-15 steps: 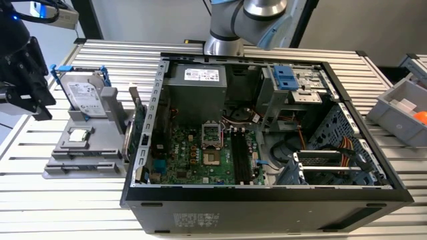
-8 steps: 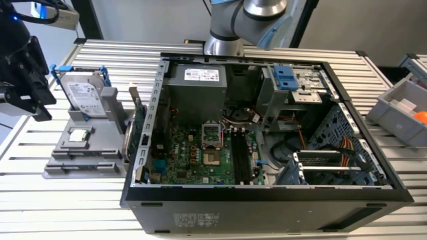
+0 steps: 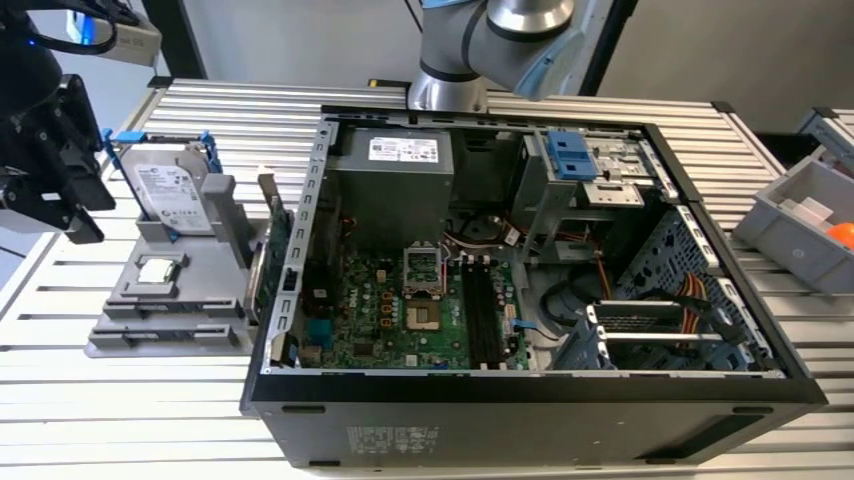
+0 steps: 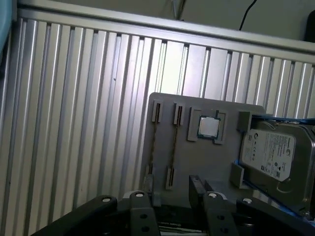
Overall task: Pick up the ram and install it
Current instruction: 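Pick up the ram and move it above insertion slot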
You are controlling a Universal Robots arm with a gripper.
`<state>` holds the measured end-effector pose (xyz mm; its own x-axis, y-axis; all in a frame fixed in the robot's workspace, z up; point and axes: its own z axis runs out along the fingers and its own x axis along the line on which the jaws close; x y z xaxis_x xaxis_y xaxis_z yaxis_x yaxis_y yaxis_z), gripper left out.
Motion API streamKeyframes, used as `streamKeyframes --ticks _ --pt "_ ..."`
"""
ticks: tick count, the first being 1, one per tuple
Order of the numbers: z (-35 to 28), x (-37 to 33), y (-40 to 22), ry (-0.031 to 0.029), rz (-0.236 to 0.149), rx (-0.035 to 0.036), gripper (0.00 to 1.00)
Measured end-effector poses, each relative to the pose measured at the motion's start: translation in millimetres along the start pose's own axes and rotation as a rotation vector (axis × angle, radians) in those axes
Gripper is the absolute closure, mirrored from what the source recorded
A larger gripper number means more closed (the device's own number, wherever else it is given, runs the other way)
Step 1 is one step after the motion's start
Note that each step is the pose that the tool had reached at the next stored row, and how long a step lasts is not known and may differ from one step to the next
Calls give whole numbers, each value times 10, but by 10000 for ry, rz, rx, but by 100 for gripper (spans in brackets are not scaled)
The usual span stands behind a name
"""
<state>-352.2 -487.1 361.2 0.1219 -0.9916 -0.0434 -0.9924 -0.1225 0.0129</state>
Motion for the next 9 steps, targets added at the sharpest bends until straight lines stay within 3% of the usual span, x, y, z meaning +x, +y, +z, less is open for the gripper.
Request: streamKeyframes --ticks 9 --pt "49 0 -1 27 1 -2 0"
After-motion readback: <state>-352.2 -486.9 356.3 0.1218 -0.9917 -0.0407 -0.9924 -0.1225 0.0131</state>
